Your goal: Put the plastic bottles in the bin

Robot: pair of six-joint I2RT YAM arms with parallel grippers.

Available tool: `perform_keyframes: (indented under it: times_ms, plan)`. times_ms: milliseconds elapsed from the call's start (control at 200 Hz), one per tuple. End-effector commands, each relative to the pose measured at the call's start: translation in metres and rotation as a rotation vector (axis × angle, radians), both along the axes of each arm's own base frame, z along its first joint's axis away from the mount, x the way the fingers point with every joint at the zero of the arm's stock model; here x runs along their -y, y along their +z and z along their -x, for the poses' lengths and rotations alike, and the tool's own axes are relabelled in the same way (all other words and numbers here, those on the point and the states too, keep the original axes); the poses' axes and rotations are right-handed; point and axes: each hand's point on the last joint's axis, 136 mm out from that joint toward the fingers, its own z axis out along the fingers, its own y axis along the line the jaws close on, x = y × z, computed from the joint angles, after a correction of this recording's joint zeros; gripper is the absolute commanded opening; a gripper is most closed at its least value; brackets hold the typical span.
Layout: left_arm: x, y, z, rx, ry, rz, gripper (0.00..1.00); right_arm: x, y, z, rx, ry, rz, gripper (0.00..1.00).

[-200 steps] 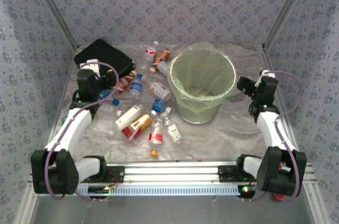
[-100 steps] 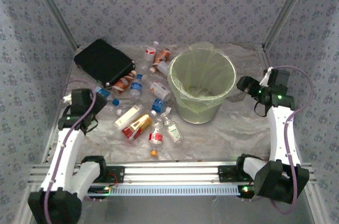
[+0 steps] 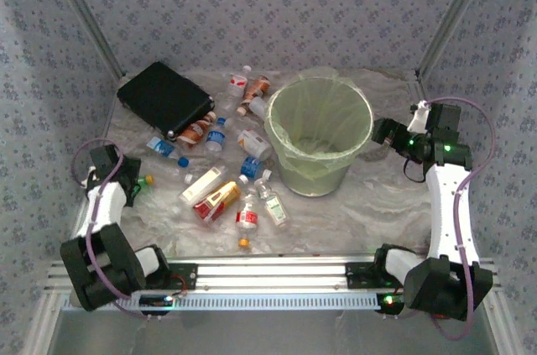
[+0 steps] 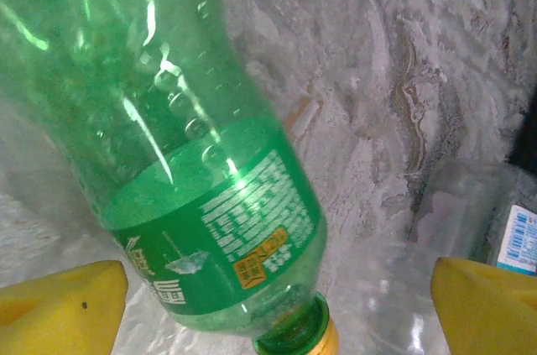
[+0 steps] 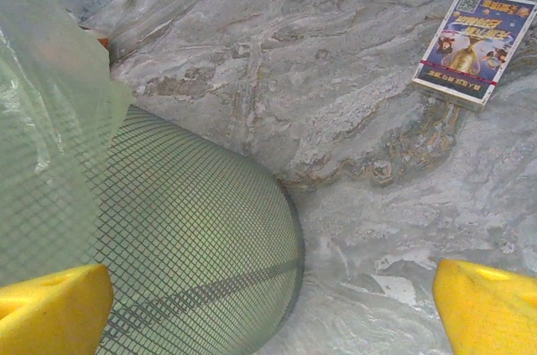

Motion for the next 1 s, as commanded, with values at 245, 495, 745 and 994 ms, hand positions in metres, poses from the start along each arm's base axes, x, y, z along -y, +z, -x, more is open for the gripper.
perform_keyframes:
  times_ms: [245, 495, 745, 994]
  plan:
    - [-0.010, -0.022, -0.027, 0.028, 0.043, 0.023, 0.89, -0.022, 0.037, 0.000, 0.080, 0.093, -0.074, 1.00]
    - [-0.007, -0.043, -0.031, 0.008, 0.019, 0.049, 0.59, -0.024, 0.053, -0.002, 0.128, 0.078, -0.104, 1.00]
    - [-0.007, -0.037, -0.025, 0.011, 0.017, 0.033, 0.55, -0.007, 0.086, 0.009, 0.180, -0.009, -0.010, 1.00]
    - [-0.013, 0.032, -0.013, 0.073, -0.039, -0.123, 0.51, 0.018, 0.135, 0.024, 0.323, -0.153, 0.044, 0.98]
